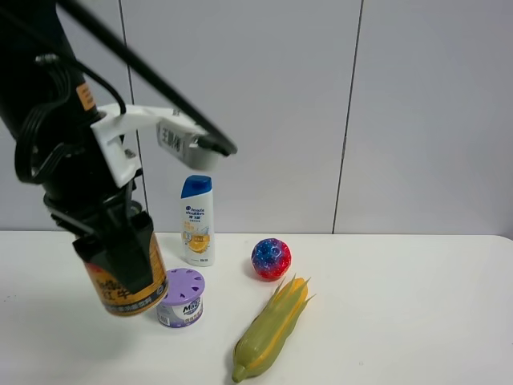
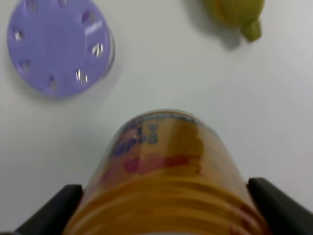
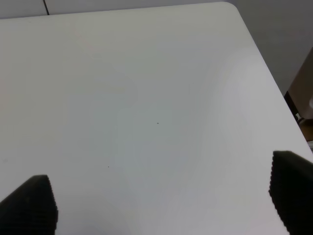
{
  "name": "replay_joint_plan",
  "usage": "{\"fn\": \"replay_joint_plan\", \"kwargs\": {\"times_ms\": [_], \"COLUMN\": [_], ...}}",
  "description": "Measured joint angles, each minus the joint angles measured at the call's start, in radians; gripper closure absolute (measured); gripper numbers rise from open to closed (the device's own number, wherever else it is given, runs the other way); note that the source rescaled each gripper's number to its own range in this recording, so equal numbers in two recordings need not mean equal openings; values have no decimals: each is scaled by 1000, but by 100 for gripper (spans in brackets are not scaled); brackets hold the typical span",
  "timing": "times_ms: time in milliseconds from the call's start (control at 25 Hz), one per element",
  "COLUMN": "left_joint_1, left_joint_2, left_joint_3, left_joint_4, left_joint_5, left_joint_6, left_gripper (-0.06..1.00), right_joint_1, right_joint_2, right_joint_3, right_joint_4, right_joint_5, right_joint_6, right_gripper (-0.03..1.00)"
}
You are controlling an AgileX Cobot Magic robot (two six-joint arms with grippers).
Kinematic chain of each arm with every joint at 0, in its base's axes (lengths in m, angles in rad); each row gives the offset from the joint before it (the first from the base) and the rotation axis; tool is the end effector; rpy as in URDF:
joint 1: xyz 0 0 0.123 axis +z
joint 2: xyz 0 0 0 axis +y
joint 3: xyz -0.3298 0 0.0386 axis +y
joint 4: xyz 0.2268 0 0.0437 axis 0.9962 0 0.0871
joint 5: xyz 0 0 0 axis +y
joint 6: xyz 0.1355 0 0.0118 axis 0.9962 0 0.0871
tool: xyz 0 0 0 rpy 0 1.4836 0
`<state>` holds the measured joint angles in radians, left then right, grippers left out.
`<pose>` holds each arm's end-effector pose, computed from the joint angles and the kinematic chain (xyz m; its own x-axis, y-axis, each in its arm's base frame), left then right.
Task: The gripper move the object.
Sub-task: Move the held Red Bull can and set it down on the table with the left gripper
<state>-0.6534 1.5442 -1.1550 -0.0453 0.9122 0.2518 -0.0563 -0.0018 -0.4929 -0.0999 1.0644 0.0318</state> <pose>0.2382 -0.1885 0.2807 -0.5881 0.7299 -0.3483 0.7673 0.6397 0.0450 -0.0315 -0.0101 0.2445 -0.4636 0.0094 -0.8860 0.1255 0.9906 -0.0552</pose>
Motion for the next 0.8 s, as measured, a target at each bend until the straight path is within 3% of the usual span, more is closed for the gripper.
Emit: {"fn": "replay_joint_plan", "kwargs": {"times_ms": [400,800], "left_joint_1": [-136,-224], "left_joint_2": [51,218], "left_joint_3": [-219,-416], "left_joint_4": [0,0], "left_joint_5": [132,207], "left_joint_6": [-27,-28], "left_gripper": [94,94], "right_joint_1": [0,0], "right_joint_2": [0,0], "right_joint_3": [0,0], "right_joint_4": [0,0], "right_joint_5": [0,0], "right_joint_6": [0,0], "right_gripper": [-3,-3]}}
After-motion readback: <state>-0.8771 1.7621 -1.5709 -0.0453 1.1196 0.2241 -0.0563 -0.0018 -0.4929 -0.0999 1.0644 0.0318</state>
